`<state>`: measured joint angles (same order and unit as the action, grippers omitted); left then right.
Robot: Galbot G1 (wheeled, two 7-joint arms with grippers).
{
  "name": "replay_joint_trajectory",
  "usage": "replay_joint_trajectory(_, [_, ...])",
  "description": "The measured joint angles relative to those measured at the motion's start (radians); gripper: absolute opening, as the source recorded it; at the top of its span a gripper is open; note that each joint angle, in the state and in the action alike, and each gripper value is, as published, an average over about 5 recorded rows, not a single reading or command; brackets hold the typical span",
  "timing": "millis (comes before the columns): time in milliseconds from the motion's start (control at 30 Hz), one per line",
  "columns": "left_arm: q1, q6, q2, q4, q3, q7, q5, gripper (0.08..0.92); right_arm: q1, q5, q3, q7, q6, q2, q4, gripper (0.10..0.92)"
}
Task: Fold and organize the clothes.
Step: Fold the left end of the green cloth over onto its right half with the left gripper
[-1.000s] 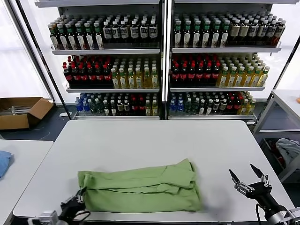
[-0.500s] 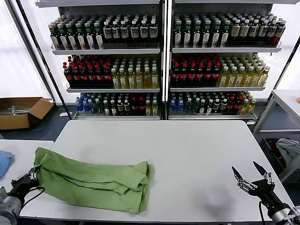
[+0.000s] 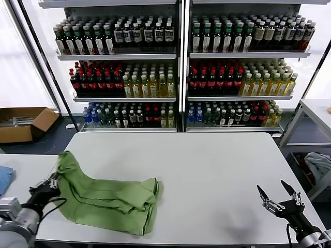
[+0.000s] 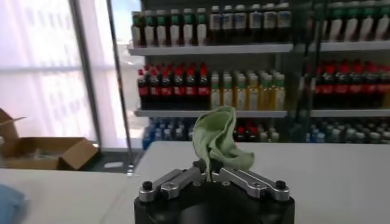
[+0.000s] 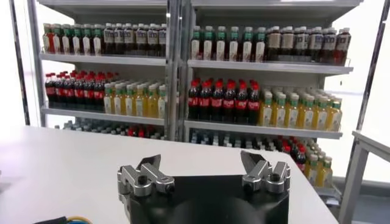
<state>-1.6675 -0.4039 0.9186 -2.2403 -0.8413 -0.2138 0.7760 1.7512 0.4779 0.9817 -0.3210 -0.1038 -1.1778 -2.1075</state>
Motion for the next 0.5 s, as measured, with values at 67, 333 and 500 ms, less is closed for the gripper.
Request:
replay_joint_trajectory(67, [0.007, -0.003, 0.019, -0.024, 0.051, -0.011, -0.02, 0.091, 0.004, -0.009, -0.006, -0.001, 0.002, -0.007, -0.001, 0.823])
replay_joint_trajectory(333, [0.05, -0.019, 0.108, -0.071, 0.234, -0.048, -0.093, 0.091, 0.014, -0.042, -0.021, -0.003, 0.004, -0.032, -0.011, 0.823])
replay_joint_trajectory(500, [0.078, -0.038, 0.167, -0.071, 0.334, -0.079, -0.136, 0.091, 0.02, -0.06, -0.03, -0.002, 0.006, -0.048, -0.017, 0.823])
